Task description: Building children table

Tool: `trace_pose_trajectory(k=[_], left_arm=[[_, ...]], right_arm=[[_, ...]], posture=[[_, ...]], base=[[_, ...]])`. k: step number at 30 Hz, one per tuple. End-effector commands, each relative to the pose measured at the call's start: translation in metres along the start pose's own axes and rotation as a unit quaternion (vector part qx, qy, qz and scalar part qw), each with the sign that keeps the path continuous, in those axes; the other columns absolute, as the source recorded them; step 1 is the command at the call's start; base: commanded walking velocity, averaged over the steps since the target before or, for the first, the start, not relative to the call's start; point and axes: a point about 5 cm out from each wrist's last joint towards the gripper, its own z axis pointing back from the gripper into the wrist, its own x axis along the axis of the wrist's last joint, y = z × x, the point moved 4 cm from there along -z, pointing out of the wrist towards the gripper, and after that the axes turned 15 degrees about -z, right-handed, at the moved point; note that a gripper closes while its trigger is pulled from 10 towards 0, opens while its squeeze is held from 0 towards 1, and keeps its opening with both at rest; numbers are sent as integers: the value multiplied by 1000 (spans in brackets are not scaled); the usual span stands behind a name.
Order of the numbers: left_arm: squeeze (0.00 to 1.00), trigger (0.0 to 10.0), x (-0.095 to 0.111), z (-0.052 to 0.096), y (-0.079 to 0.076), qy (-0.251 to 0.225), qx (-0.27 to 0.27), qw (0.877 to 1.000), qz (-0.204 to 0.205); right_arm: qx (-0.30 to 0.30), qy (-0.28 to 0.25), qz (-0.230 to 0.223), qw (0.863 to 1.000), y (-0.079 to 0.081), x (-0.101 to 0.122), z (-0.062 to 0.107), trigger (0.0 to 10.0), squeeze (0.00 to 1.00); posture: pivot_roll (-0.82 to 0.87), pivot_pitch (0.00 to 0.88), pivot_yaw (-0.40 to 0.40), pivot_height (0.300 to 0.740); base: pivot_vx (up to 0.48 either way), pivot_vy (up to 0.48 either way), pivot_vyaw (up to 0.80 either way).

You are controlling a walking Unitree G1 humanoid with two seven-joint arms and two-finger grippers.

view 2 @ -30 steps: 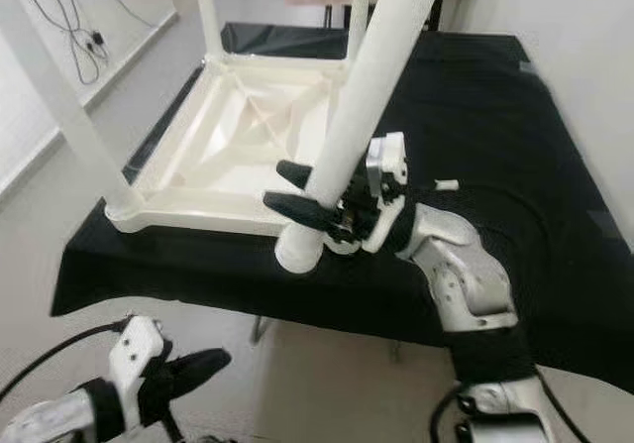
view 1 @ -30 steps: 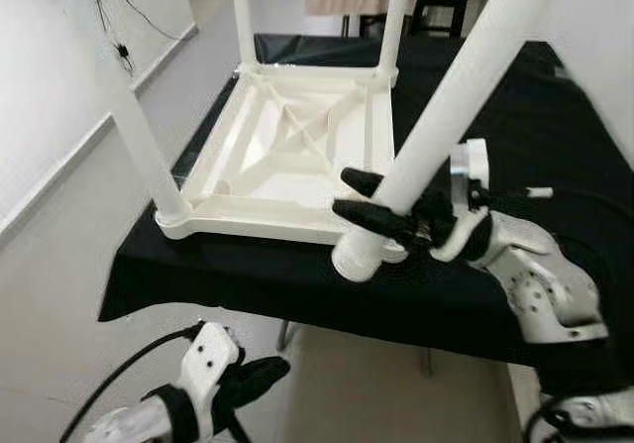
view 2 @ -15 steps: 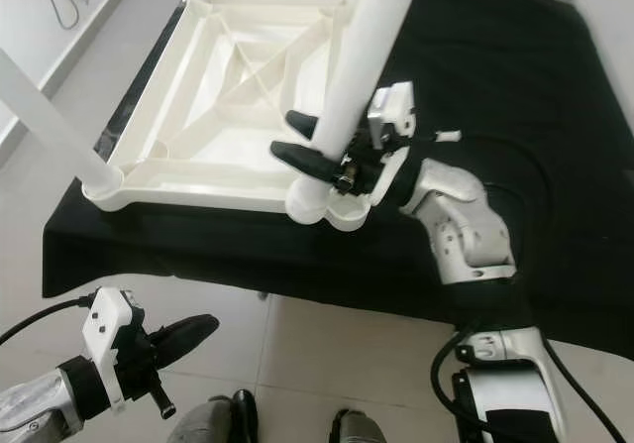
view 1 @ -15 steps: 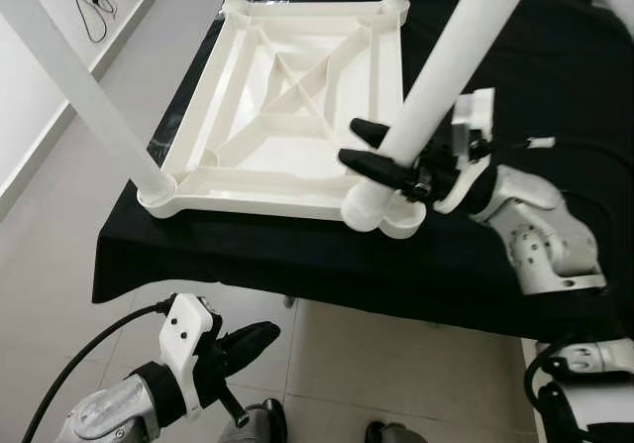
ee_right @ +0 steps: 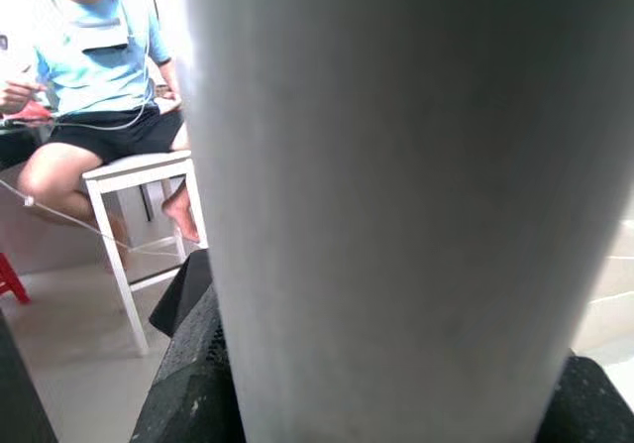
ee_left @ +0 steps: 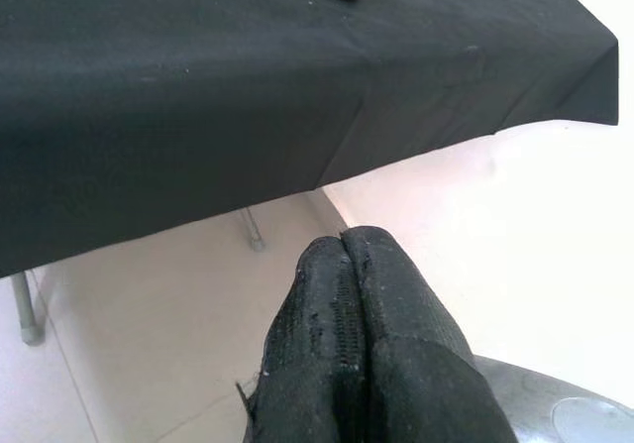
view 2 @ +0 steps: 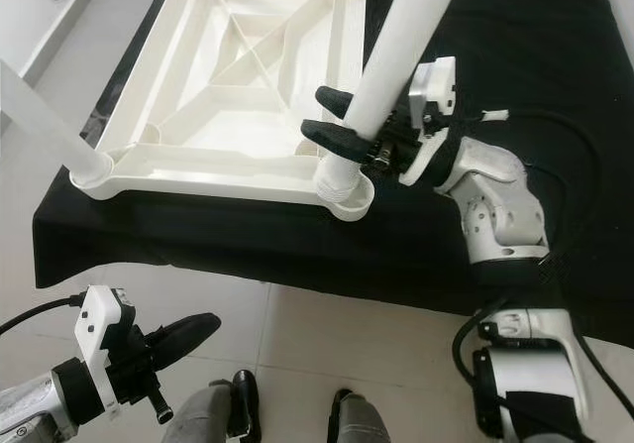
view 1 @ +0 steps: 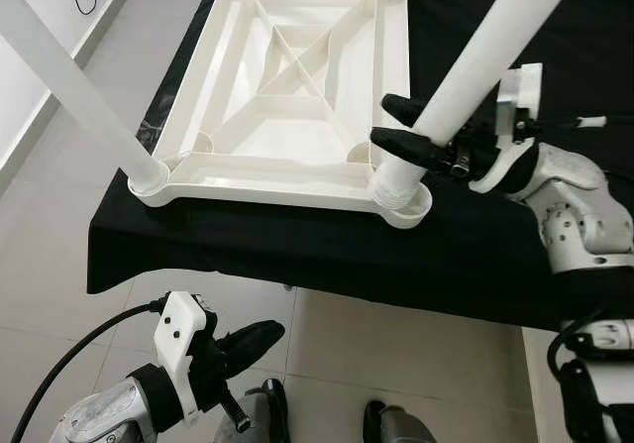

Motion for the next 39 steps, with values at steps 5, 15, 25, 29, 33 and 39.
trace_pose_trajectory(k=[5,15,25,29,33,39], left_arm=[[0,10000,2,2,-3,6,-5,1000,13],[0,10000,5,2,-4,7,-10,1000,17],[0,10000,6,1,-4,6,-13,1000,23],[0,10000,7,0,-4,5,-15,1000,26],[0,10000,7,0,-5,4,-15,999,28],[0,10000,7,0,-5,4,-16,999,32]], right_arm=[[21,42,-22,999,-1,-13,10,10000,0],[66,108,-7,992,7,-28,9,10000,0],[157,188,39,969,27,-36,-6,10000,0],[197,221,54,954,36,-37,-8,10000,0],[222,247,58,941,40,-36,-8,10000,0],[223,231,52,946,39,-30,-17,10000,0]], posture=[[103,362,37,740],[104,364,37,740],[99,362,32,740],[98,359,29,740],[95,356,24,740],[91,353,22,740]], base=[[0,0,0],[0,0,0],[0,0,0],[0,0,0],[0,0,0],[0,0,0]])
